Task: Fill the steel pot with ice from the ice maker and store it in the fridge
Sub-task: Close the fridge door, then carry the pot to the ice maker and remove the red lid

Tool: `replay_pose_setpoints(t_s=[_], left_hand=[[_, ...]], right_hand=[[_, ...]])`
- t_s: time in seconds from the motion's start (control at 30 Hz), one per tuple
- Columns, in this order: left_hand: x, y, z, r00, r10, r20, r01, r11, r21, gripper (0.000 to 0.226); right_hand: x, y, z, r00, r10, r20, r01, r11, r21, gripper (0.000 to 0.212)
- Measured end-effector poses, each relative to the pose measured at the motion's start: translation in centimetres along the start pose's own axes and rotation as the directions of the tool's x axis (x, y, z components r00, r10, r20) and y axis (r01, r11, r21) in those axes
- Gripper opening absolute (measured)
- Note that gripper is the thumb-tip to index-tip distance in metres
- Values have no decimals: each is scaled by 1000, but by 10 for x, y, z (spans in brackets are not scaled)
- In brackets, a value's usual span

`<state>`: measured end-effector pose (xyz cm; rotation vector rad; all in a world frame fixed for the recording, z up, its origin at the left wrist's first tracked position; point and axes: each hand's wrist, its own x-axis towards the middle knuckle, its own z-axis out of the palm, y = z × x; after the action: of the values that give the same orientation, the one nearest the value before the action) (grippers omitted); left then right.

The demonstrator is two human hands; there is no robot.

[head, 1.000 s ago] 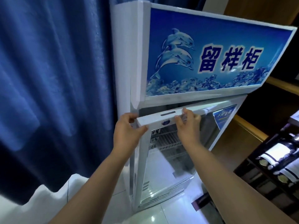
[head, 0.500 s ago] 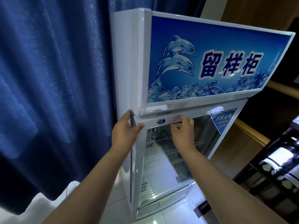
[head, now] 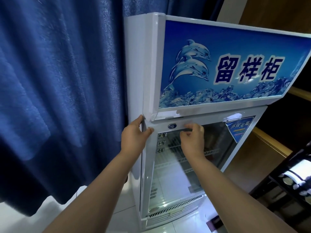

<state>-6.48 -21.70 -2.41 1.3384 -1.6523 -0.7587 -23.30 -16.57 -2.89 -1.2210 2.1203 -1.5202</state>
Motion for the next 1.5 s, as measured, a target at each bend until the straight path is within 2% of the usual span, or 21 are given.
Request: replay_pose_setpoints(t_s=[0.1, 0.2, 0.33, 0.53, 0.77, 0.97, 1.27, 1.4, 1.5], left_hand=[[0, 1, -2, 1000, 11, 17, -11, 999, 33, 62], [-4, 0, -6, 999, 40, 21, -42, 993, 111, 55], [-15, -7, -16, 1000, -10, -17, 13, 981, 193, 45], [-49, -20, -38, 984, -149, -94, 160, 979, 123, 39], [-103, -41, -79, 921, -301, -248, 330, 940, 86, 32], [-162, -49, -120, 825, -378, -421, 440, 896, 58, 26], [-268, -57, -182, 622, -467, -628, 533, 840, -97, 21], [-307, -57, -214, 532, -453, -715, 534, 835, -132, 20], [-330, -56, -243, 485, -434, -759, 523, 839, -146, 20]], right_hand=[[-6, 0, 9, 998, -41, 42, 41, 999, -8, 10], [-15, -3, 18, 981, -94, 167, 93, 996, 17, 12], [-26, -9, 33, 932, -149, 330, 152, 988, 16, 16], [-43, -20, 52, 817, -238, 526, 229, 970, 84, 32], [-79, -32, 78, 648, -294, 702, 252, 953, 167, 32], [-133, -46, 102, 485, -352, 800, 251, 933, 258, 29], [-226, -82, 125, 207, -419, 884, 235, 899, 371, 25], [-267, -103, 132, 110, -421, 900, 201, 896, 395, 18], [-299, -117, 139, 65, -426, 903, 213, 890, 404, 23]])
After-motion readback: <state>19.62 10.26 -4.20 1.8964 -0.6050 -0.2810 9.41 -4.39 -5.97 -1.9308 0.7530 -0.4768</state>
